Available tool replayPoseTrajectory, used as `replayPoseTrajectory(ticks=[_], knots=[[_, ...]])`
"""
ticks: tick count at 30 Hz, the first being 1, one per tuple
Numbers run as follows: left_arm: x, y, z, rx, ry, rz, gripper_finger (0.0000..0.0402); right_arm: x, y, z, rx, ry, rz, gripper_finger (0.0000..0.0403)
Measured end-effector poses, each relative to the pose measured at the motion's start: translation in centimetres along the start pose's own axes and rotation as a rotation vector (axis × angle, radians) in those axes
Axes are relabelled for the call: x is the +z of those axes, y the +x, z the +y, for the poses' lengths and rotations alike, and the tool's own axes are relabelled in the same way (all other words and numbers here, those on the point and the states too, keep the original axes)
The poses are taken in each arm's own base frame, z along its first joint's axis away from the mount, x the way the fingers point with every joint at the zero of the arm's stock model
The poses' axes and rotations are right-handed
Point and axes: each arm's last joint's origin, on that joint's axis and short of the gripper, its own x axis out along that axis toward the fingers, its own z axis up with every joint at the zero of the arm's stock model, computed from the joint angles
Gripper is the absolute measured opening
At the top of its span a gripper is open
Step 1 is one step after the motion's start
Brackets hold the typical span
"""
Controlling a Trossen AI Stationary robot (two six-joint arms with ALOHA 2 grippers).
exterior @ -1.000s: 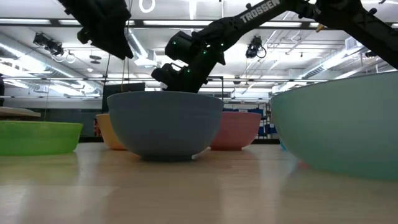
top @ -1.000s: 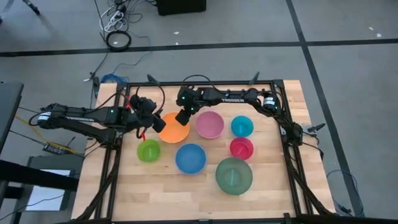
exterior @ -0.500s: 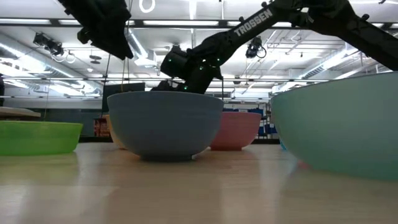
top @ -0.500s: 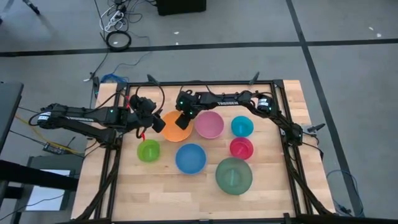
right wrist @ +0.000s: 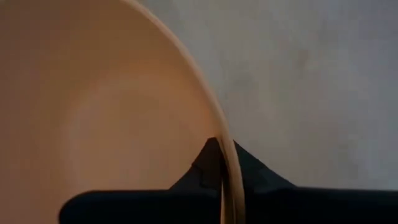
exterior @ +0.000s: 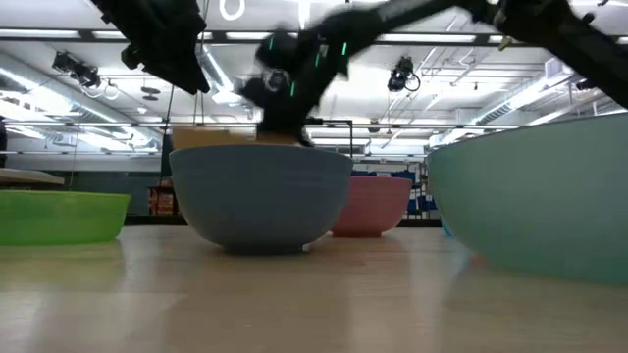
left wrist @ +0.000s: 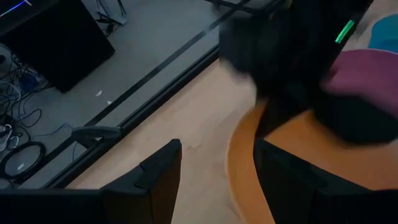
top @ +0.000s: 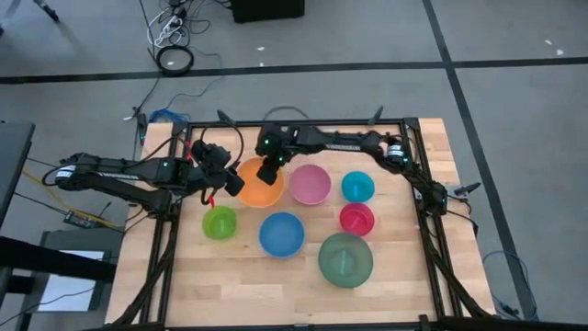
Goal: Nest bowls inside each other
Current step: Stack the orange bowl on top of the dark green bowl
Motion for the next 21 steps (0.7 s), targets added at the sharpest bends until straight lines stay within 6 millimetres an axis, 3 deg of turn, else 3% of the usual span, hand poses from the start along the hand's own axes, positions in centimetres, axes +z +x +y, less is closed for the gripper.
replayPoseTrajectory(ticks=[3, 6, 8, 12, 16, 21], knots=[[0.2, -0.1, 0.0, -0.002, -0.015, -0.016, 0.0209, 0.7, -5.1, 3.1, 0.037, -0.056, 0.011, 0.0001], [0.0, 0.0, 0.0, 0.004, 0.003, 0.001, 0.0209, -1.3, -6.8, 6.4, 0.073, -0.129, 0.15, 0.0001], [0.0, 0.0, 0.0, 0.004, 0.002, 0.0, 0.0209, -3.0, -6.8, 8.4, 0.083, -0.173, 0.252, 0.0], [0.0, 0.0, 0.0, 0.005, -0.002, -0.005, 0.0209, -4.6, -6.7, 11.9, 0.078, -0.234, 0.282, 0.0], [0.2, 0.0, -0.1, -0.003, -0.021, -0.021, 0.0209, -5.6, -6.1, 13.4, 0.039, -0.218, 0.296, 0.0], [0.2, -0.1, 0.0, -0.004, -0.015, -0.02, 0.0209, -7.3, -6.7, 13.9, -0.053, -0.2, 0.421, 0.0]])
